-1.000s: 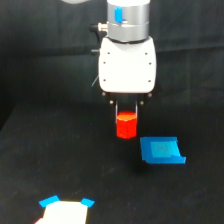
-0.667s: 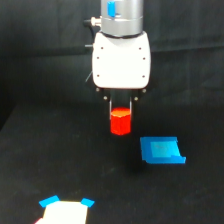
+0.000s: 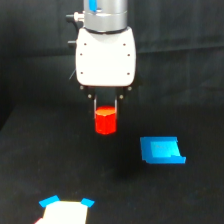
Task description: Pick up the red object from the table
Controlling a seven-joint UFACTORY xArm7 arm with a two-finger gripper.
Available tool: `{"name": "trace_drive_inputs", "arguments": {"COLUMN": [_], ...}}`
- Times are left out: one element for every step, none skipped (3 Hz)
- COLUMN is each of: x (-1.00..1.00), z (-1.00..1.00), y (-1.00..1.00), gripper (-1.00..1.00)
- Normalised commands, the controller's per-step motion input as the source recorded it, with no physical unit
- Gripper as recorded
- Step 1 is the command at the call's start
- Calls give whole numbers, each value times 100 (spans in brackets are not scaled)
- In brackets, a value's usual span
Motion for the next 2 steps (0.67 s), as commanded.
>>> {"name": "trace_drive_inputs", "arguments": {"x": [-35, -2], "z": [36, 38], "y": [-74, 33], "gripper": [-100, -100]}}
